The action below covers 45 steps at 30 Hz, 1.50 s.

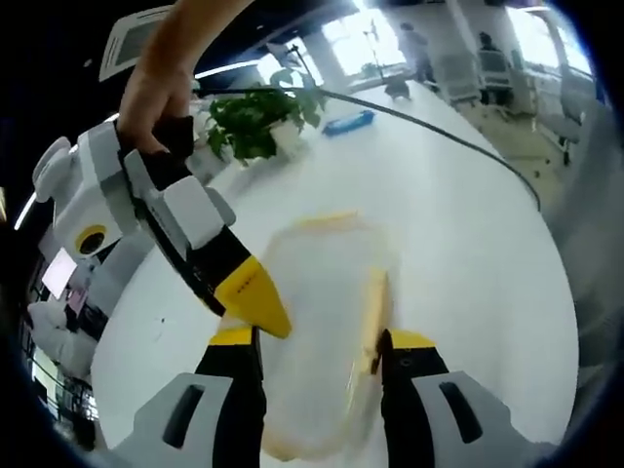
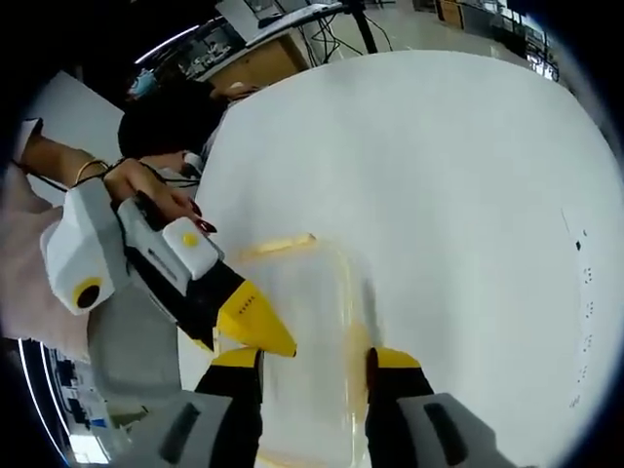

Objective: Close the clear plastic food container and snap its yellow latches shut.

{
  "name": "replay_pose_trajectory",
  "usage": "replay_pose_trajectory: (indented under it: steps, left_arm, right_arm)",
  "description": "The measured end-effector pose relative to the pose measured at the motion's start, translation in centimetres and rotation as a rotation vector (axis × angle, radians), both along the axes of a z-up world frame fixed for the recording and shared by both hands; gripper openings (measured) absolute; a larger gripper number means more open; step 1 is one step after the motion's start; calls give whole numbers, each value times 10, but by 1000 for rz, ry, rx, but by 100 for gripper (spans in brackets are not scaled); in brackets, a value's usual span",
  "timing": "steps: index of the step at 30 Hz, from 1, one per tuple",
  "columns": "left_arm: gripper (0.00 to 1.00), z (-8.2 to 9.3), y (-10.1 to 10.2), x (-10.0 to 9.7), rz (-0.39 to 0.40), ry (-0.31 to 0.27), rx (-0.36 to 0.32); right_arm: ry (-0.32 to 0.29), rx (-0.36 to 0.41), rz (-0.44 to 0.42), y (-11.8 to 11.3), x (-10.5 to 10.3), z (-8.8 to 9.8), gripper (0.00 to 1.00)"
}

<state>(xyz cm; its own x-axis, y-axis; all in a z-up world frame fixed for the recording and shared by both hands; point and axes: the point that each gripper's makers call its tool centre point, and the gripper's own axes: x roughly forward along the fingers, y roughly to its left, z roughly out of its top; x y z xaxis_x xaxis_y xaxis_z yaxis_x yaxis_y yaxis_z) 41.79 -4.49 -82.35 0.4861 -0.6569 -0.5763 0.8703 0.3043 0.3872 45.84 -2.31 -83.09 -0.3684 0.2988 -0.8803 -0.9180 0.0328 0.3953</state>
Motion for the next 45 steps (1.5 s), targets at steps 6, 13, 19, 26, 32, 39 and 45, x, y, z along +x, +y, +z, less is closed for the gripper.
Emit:
replay_pose_trajectory:
  steps: [6, 13, 19, 26, 32, 39, 45]
  left_arm:
    - [42, 0, 0, 1, 18, 37, -24]
    - [48, 2, -2, -7, -38, 13, -30]
    - [53, 3, 0, -22, -78, 66, -14]
    - [57, 5, -1, -24, -64, 129, -45]
    - [54, 13, -1, -21, -44, 130, -71]
    - [48, 6, -1, -19, -65, 119, -40]
    - [43, 7, 2, -20, -33, 129, -48]
  right_arm:
    - [-14, 10, -18, 1, -1, 0, 40]
    - [-6, 24, -5, 2, -4, 0, 41]
    - [67, 55, -21, 5, -17, -2, 42]
    - [24, 49, 3, 6, -17, 1, 42]
    - [17, 46, -2, 6, -17, 1, 42]
    - [-1, 45, -3, 6, -16, 2, 41]
    - [-8, 61, -15, 6, -17, 2, 41]
